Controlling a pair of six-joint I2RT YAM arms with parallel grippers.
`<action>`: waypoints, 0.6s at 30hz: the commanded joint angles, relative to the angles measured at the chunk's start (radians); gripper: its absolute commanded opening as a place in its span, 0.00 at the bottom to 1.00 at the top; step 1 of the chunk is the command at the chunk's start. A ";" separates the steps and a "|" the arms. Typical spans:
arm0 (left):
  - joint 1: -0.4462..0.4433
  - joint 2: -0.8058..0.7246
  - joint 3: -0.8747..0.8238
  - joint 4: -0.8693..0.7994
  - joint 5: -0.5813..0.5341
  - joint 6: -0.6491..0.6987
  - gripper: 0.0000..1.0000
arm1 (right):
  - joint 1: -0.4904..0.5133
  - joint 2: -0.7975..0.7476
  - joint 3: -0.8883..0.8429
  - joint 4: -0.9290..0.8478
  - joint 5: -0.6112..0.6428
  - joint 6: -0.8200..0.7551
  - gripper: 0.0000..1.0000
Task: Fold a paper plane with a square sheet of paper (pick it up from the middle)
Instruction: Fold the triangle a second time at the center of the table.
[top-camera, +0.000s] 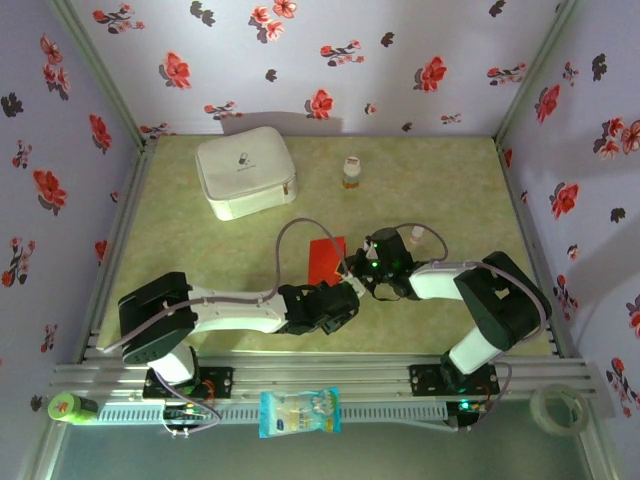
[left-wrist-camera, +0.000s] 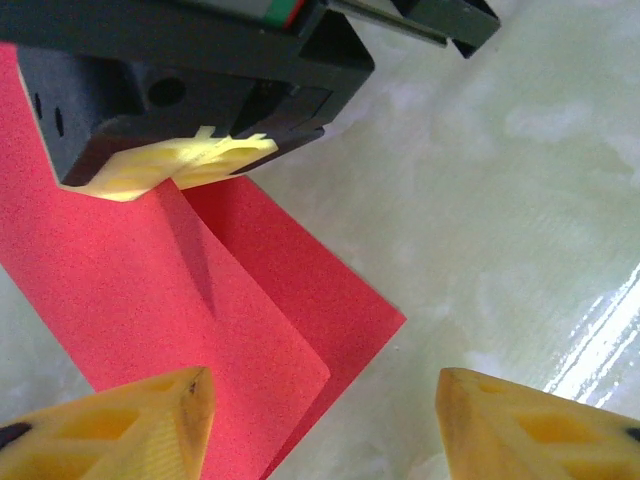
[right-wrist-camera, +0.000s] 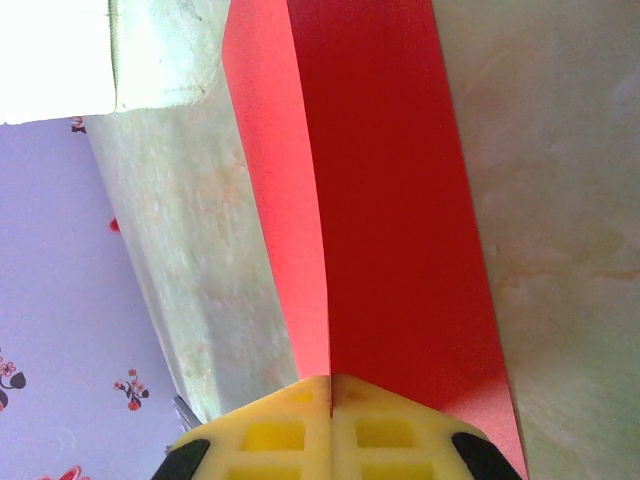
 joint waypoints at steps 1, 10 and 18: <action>-0.005 0.008 0.028 -0.019 -0.056 0.021 0.55 | -0.006 -0.024 0.012 -0.027 0.010 0.014 0.06; -0.006 0.007 0.021 -0.009 -0.065 0.014 0.30 | -0.006 -0.028 0.004 -0.024 0.013 0.015 0.07; -0.004 -0.003 0.020 -0.005 -0.071 0.014 0.05 | -0.006 -0.037 0.001 -0.035 0.019 0.010 0.10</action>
